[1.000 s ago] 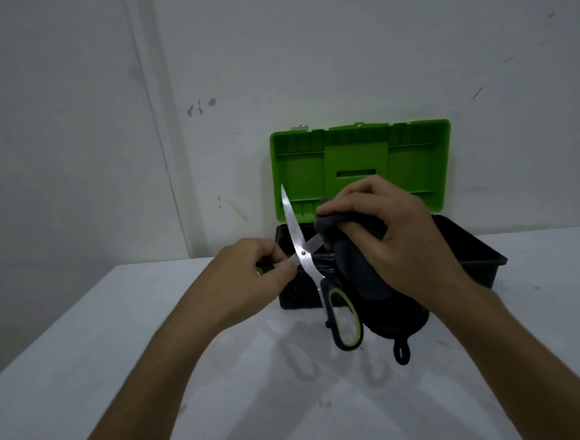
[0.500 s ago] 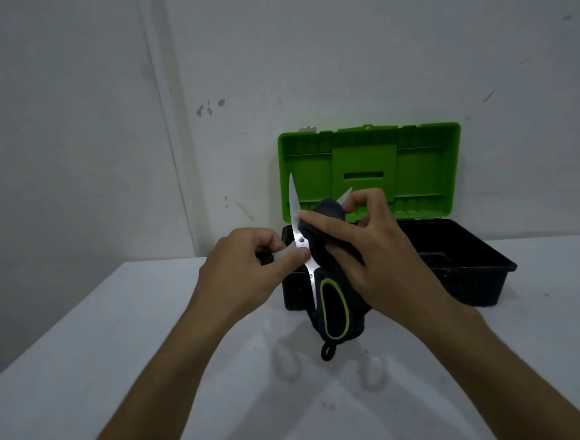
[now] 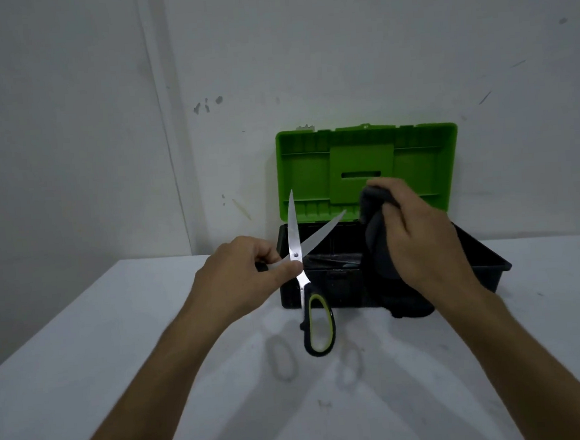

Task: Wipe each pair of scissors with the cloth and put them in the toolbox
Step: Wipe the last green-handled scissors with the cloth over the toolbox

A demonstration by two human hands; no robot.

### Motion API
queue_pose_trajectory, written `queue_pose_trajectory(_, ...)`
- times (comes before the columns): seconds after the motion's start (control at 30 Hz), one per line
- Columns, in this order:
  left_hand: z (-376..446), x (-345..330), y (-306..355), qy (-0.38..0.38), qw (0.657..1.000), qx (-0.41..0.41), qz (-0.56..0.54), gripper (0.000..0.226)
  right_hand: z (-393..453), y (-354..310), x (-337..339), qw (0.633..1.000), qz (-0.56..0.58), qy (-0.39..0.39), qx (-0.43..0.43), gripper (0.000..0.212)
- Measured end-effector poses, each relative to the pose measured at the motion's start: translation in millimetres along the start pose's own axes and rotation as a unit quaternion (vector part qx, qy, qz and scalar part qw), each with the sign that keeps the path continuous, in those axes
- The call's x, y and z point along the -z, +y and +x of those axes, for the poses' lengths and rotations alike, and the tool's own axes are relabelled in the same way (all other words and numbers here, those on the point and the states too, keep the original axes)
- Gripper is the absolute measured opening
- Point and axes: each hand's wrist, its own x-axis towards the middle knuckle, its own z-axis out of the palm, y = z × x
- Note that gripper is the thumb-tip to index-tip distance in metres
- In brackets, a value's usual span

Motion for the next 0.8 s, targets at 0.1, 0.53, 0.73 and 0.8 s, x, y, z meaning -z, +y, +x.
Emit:
queue_pose_trajectory(0.1, 0, -2, -2, -0.010, 0.999, 0.018, 0.030, 0.044, -2, -14, 8, 0.999, 0.043, -0.015, -0.008, 0.032)
queue_pose_trajectory(0.53, -8, 12, 14, 0.095, 0.991, 0.016, 0.087, 0.039, -26, -11, -47, 0.987, -0.023, -0.085, 0.135, 0.061)
queue_pose_trajectory(0.73, -8, 8, 18, 0.059, 0.997, -0.015, 0.035, 0.040, -11, 2, -36, 0.991, -0.089, 0.008, 0.096, 0.054)
queue_pose_trajectory(0.8, -8, 6, 18, 0.028, 0.999, -0.010, 0.032, 0.040, -4, 14, -22, 0.995, -0.090, 0.014, 0.050, 0.054)
